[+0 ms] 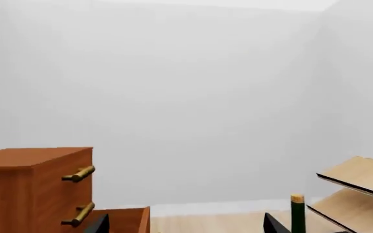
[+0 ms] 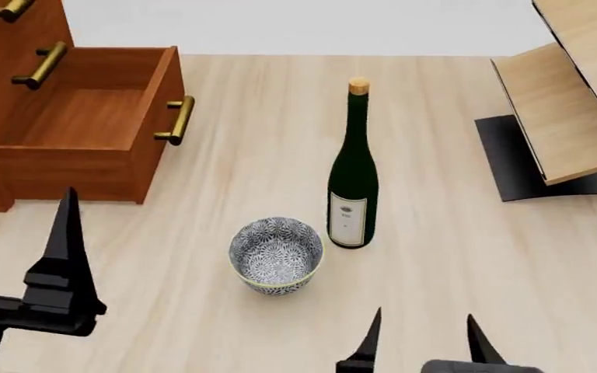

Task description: Close the bottom drawer of the cabinet and open the top drawer.

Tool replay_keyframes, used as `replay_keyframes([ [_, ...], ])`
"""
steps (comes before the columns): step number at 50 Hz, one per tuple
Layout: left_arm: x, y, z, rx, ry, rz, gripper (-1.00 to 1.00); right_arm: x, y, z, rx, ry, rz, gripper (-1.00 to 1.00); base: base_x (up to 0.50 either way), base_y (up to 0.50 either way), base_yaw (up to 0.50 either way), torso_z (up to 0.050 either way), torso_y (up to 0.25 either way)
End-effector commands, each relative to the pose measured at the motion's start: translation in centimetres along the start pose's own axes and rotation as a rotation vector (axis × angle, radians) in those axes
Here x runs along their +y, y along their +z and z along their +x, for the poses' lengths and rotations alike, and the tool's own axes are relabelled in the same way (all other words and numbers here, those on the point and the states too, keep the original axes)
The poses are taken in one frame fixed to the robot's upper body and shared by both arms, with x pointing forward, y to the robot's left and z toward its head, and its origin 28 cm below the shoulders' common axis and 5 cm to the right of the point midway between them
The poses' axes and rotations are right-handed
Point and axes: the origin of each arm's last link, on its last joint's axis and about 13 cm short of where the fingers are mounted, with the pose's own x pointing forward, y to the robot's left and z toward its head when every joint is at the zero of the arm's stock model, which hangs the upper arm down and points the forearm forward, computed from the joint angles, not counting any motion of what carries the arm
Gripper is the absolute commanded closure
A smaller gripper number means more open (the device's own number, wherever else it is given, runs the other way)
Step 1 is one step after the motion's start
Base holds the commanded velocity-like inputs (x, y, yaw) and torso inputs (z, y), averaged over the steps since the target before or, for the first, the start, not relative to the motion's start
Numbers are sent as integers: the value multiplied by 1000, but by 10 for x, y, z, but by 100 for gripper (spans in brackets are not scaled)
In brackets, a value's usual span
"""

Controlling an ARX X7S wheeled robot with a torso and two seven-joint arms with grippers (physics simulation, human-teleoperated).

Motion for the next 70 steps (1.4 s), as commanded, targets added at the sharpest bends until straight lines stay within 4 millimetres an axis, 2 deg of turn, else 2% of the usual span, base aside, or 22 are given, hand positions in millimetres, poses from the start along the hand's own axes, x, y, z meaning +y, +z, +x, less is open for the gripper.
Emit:
replay_keyframes([
  [1, 6, 46, 17, -114, -30, 25, -100, -5, 26, 10, -40, -16, -5, -100, 0, 0, 0, 0, 0],
  [7, 8, 74, 23, -139, -8, -47, -100, -10, 39, 12, -61, -32, -18, -100, 0, 0, 0, 0, 0],
  [13, 8, 97, 25, -176, -26, -14, -100, -15, 52, 14, -80, -36, -26, -100, 0, 0, 0, 0, 0],
  [25, 9, 119, 29, -237, -43, 19, -100, -15, 72, 17, -143, -25, -17, -100, 0, 0, 0, 0, 0],
  [40, 9, 118, 26, -274, -66, 33, -100, -9, 68, 15, -134, 11, -20, -100, 0, 16, 0, 0, 0],
  [49, 10, 124, 24, -287, -44, 35, -100, -9, 67, 13, -133, 13, -20, -100, 0, 492, 0, 0, 0],
  [70, 12, 121, 26, -288, -32, 47, -100, -6, 66, 14, -133, 28, -31, -100, 0, 500, 0, 0, 0],
])
